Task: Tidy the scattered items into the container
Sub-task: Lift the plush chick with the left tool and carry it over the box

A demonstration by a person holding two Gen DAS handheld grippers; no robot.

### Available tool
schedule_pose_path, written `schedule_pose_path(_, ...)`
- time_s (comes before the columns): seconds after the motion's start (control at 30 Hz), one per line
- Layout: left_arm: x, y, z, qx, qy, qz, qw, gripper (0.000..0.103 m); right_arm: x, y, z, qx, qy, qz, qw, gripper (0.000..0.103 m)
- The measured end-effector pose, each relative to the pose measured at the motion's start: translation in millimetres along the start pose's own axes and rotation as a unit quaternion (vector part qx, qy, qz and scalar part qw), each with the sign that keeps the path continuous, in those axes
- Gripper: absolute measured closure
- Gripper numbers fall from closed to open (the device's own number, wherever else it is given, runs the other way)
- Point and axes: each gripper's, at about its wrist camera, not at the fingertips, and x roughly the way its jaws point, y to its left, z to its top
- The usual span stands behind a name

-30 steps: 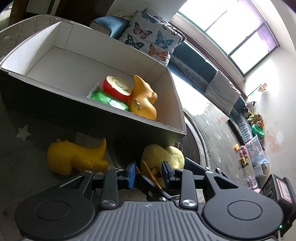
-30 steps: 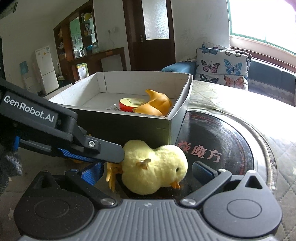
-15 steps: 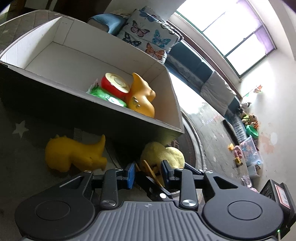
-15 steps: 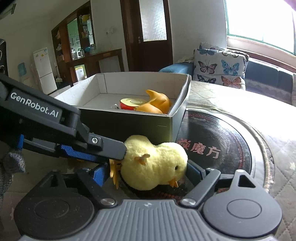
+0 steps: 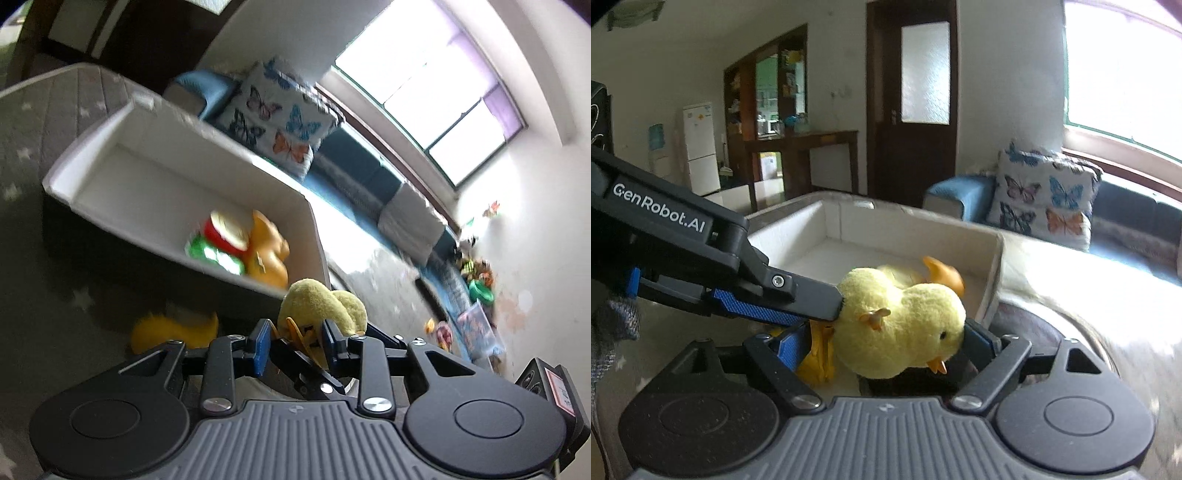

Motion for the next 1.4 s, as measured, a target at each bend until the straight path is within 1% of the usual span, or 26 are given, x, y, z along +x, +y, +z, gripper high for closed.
schedule_pose_path(0.2, -7.5, 15.5, 36.2, -0.015, -0.029, 0.015, 0.9994, 0.071, 31.0, 11.7, 37.3, -0.025, -0.009, 0.023, 0.999, 0.017)
schedule_pose_path(0.43, 3.9, 45.9, 74.6, -0.043, -0.035, 0.050, 0.9972, 0.071, 90.2, 19.0, 70.3, -0.035, 0.020, 0.067, 0.997, 0.017)
schedule_pose_path(0.6, 18.6, 72.8, 91.7, -0.074, -0.024, 0.071, 0.9945, 0.071, 128.8, 22.4, 76.8, -0.043, 0.051, 0.097, 0.993, 0.017)
schedule_pose_path(0.8, 39.4, 92.4, 96.3, -0.093, -0.005, 0.090, 0.9916, 0.071, 161.2, 21.6, 72.5, -0.058, 0.094, 0.122, 0.986, 0.017)
schedule_pose_path(1.03, 49.7, 98.3, 100.4, -0.092, 0.005, 0.099, 0.9908, 0.070, 173.9, 25.7, 71.1, -0.074, 0.135, 0.136, 0.979, 0.016)
schedule_pose_path(1.17, 50.8, 98.4, 99.8, -0.088, 0.005, 0.101, 0.9910, 0.070, 173.8, 26.5, 70.6, -0.076, 0.140, 0.134, 0.978, 0.015)
schedule_pose_path(1.4, 46.3, 95.7, 100.4, -0.082, -0.002, 0.105, 0.9911, 0.069, 162.3, 23.3, 71.1, -0.073, 0.125, 0.128, 0.981, 0.012)
